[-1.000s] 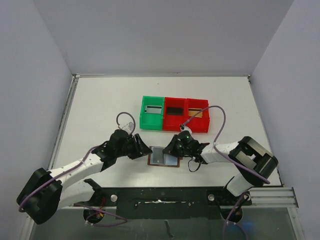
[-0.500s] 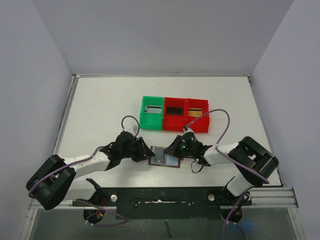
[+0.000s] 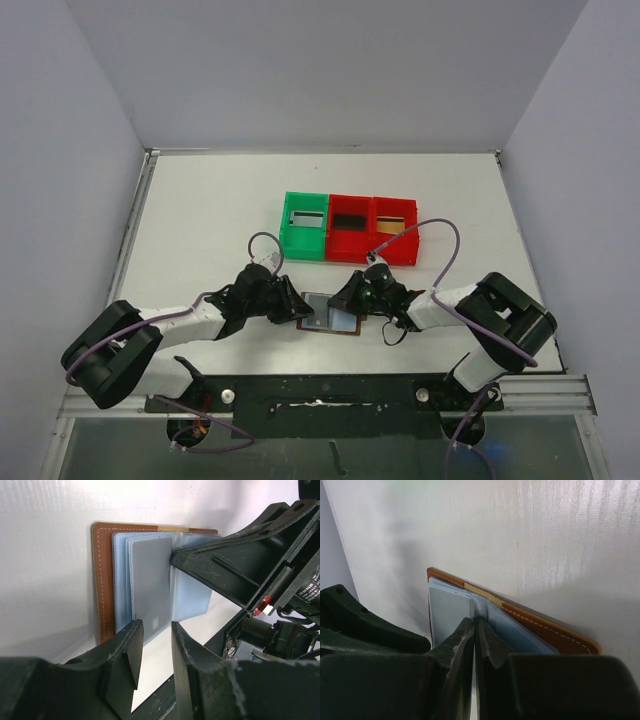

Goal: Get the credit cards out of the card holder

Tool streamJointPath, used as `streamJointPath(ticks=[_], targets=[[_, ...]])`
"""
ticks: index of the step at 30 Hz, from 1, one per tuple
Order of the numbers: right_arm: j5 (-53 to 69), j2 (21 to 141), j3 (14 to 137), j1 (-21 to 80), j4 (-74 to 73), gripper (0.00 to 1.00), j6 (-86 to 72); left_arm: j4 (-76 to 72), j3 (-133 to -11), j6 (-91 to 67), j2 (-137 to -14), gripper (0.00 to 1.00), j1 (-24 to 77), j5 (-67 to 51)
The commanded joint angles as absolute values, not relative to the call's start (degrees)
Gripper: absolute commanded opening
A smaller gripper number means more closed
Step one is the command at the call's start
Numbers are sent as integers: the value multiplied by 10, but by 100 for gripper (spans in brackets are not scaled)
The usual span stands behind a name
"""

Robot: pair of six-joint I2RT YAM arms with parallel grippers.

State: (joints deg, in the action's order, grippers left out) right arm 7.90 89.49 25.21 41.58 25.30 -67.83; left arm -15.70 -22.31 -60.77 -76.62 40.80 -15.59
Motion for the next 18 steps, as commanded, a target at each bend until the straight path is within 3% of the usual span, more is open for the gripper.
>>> streamJointPath(ticks=[1,10,18], targets=[[52,918,233,411,191,5,-660,-191,-231,-609,-771,28,410,-163],[53,924,231,408,190,4,-663,-97,-251,-584,-719,30,410,-99],[51,926,227,406,194,2,-668,-129,-248,-585,-750,31,412,-131]])
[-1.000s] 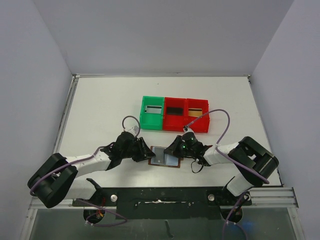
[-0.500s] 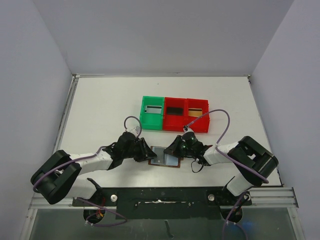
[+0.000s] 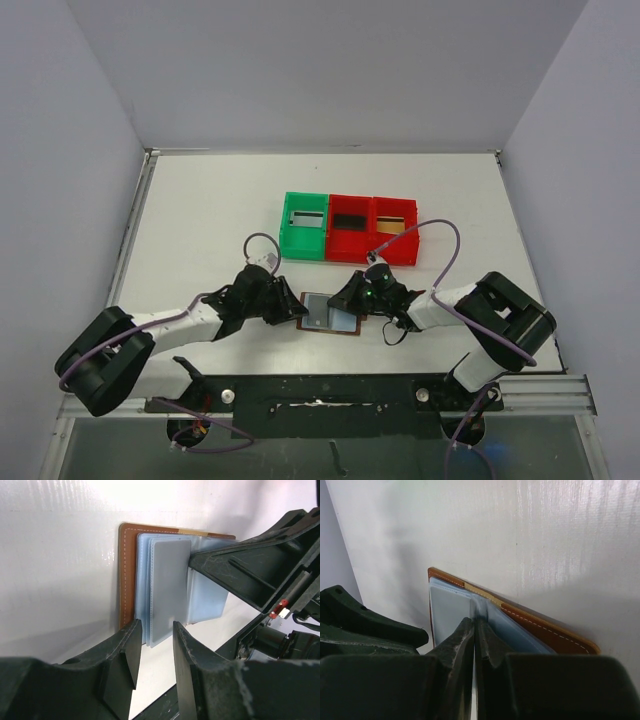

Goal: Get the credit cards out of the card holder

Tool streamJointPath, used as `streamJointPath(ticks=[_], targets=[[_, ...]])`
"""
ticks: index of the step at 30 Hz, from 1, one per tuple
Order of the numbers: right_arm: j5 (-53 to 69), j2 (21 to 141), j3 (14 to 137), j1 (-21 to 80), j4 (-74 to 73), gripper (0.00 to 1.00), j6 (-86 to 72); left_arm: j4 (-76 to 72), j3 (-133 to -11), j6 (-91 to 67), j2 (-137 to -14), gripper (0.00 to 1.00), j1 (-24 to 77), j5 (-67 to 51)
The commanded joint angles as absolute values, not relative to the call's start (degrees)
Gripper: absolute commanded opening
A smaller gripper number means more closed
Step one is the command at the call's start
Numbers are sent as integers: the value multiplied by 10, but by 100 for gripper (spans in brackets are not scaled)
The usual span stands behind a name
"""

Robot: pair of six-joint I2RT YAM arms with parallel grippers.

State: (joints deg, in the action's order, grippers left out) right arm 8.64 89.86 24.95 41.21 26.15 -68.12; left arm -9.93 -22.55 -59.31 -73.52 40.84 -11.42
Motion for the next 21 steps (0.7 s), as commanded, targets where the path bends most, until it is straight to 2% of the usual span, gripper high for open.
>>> streamJointPath(ticks=[1,12,21], targets=[[52,925,226,406,195,2,-668,-135,-249,-585,-755,31,413,-135],[59,930,221,401,205,1,-670,-155,-257,-588,-779,29,426,-142],[60,931,220,399,204,1,-670,-62,-280,-575,-730,34,429,-73]])
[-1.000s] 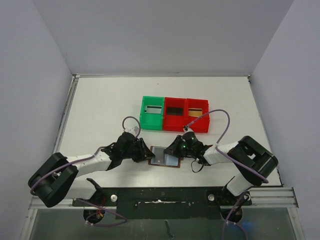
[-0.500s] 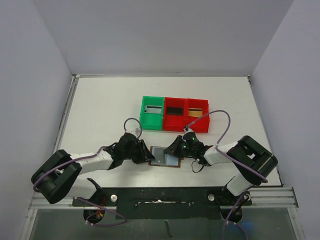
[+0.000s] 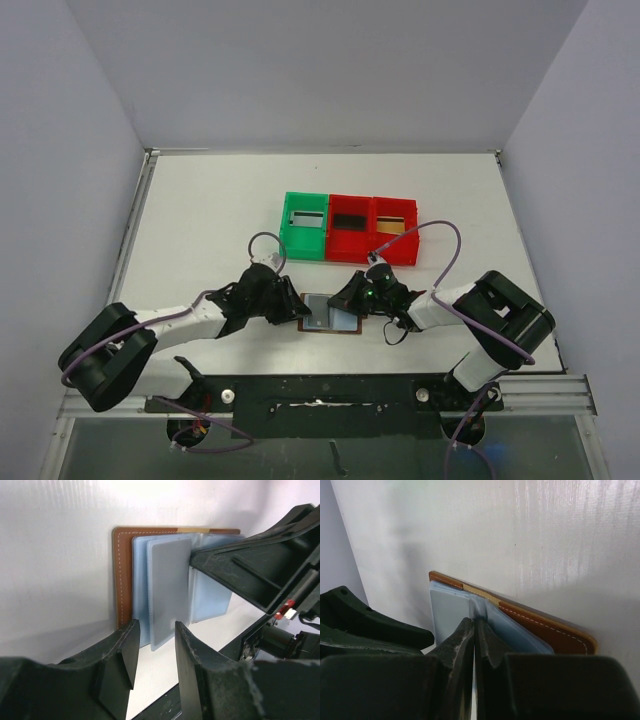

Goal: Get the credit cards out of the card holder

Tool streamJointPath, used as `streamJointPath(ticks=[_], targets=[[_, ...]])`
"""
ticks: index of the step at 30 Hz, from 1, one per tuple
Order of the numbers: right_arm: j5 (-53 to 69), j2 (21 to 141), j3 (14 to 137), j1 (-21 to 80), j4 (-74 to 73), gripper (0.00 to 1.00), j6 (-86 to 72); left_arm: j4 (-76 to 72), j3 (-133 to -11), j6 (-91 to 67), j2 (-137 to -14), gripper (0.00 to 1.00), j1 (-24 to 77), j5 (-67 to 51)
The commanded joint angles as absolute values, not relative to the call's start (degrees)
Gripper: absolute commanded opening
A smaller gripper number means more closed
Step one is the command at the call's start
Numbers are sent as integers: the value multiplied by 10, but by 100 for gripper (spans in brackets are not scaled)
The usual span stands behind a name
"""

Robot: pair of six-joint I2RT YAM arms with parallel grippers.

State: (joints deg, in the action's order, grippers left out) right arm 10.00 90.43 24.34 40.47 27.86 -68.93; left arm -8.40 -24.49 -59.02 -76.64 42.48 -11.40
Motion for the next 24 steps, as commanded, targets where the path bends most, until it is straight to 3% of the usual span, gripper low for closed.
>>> streamJointPath(ticks=[1,24], targets=[[60,931,221,399,204,1,-671,-55,-282,-574,-723,35,429,-68],[63,934,219,397,204,1,-671,-128,-271,-595,-767,32,437,-116]])
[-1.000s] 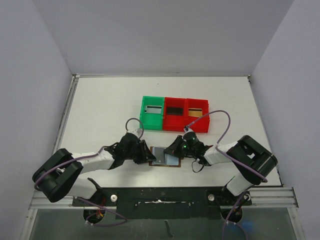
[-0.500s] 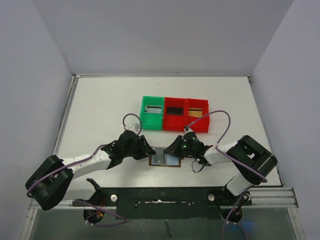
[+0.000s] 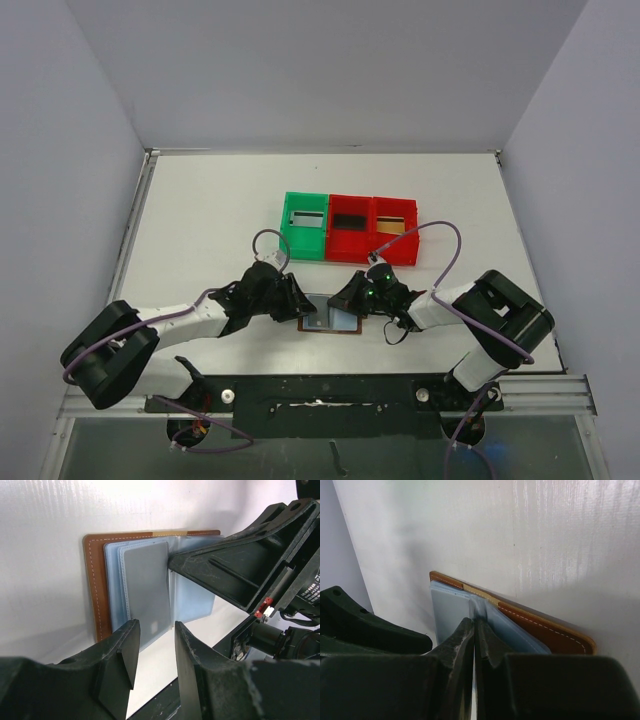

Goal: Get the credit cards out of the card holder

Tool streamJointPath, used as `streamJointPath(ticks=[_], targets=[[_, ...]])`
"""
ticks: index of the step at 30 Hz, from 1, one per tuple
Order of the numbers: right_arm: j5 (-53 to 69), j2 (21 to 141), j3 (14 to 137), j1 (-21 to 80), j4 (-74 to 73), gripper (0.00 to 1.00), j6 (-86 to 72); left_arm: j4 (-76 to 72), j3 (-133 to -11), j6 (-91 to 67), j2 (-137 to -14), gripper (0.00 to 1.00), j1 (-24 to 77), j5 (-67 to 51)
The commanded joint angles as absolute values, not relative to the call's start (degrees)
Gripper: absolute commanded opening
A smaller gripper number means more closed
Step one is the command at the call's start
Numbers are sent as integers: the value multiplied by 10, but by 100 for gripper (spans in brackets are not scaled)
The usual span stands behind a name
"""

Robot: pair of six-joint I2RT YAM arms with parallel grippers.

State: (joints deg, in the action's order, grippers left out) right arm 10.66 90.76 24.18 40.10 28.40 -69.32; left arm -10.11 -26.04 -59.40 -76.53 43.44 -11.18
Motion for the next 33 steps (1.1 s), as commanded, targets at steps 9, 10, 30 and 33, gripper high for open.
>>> streamJointPath(ticks=[9,10,30,33], targets=[[64,939,215,393,205,1,-676,-93,-275,-590,-739,33,438,-84],[63,938,214,393,207,1,-677,-92,-274,-589,-738,33,438,-82],[69,938,210,390,215,0,-678,-108,-282,-593,-778,33,445,-100],[69,938,209,390,216,0,-677,-120,-281,-595,-777,32,446,-105]])
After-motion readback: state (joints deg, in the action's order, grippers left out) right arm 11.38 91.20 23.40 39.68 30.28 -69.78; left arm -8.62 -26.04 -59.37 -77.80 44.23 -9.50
